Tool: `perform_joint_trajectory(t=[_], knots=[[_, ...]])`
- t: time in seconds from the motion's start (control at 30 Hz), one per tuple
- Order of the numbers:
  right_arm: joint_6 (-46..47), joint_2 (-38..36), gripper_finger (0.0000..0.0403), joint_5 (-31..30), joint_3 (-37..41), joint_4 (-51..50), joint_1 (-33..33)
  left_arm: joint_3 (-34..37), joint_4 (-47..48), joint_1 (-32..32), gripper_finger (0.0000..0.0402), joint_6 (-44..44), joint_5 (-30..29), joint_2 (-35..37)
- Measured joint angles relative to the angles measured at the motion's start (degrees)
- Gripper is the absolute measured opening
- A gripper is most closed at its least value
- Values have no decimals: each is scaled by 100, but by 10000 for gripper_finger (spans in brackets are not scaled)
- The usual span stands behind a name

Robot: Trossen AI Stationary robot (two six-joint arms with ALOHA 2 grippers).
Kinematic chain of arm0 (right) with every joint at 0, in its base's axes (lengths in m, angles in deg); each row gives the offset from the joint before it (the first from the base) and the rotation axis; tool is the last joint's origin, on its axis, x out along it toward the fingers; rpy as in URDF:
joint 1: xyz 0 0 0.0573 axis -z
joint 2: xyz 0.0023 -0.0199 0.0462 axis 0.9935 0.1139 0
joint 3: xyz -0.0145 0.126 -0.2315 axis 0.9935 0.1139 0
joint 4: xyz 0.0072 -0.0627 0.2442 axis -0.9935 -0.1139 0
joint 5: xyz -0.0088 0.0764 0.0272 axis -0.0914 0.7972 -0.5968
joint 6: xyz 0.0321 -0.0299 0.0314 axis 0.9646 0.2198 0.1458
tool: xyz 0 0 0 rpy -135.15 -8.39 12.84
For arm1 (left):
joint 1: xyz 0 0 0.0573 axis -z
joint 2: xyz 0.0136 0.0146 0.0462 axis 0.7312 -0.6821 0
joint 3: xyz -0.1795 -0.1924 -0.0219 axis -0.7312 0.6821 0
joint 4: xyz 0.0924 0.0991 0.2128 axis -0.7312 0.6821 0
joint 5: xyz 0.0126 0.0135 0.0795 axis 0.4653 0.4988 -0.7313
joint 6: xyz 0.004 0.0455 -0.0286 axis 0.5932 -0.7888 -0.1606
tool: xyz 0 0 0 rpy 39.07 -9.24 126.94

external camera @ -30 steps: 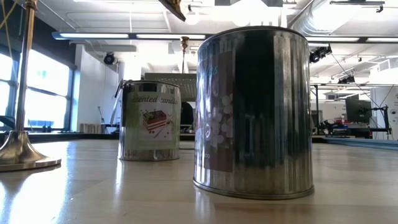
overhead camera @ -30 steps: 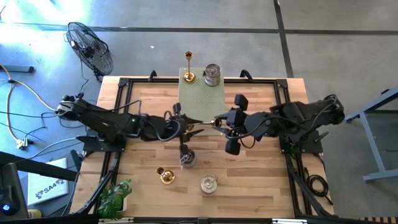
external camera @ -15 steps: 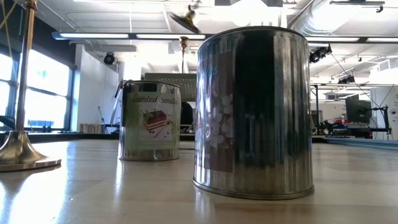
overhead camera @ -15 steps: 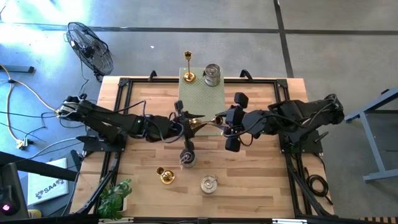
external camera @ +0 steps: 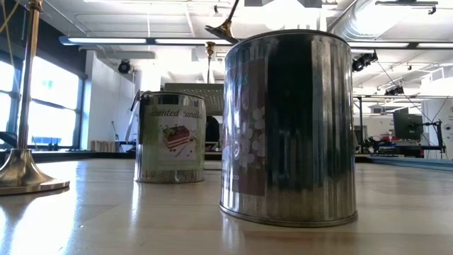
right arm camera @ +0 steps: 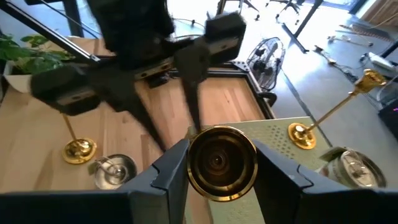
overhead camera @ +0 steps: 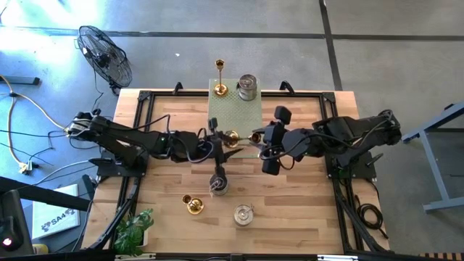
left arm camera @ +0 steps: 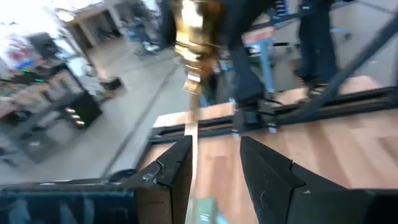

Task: Pick & Place candle stick holders
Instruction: Put the right gold candle holder on the shelf aligned with the other gold candle holder

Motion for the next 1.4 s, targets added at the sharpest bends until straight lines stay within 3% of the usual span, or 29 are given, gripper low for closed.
perform_joint_trajectory(t=[0.2, 0.9, 1.03, 1.17, 1.4], knots=[[-25, 0, 140, -45, 2, 76, 2, 0, 108, -302, 131, 269, 629, -2], [50, 0, 140, 18, 2, 77, 109, 2, -370, -464, 130, -33, 389, -299], [4, 0, 140, 115, 2, 80, 115, 2, -380, -465, 98, -364, 248, -323], [-50, 0, 140, 161, 2, 72, 116, 2, -360, -463, 22, -678, 208, -339], [-52, 0, 160, 391, 2, 39, 199, 2, -299, -463, 15, -951, -123, -337]])
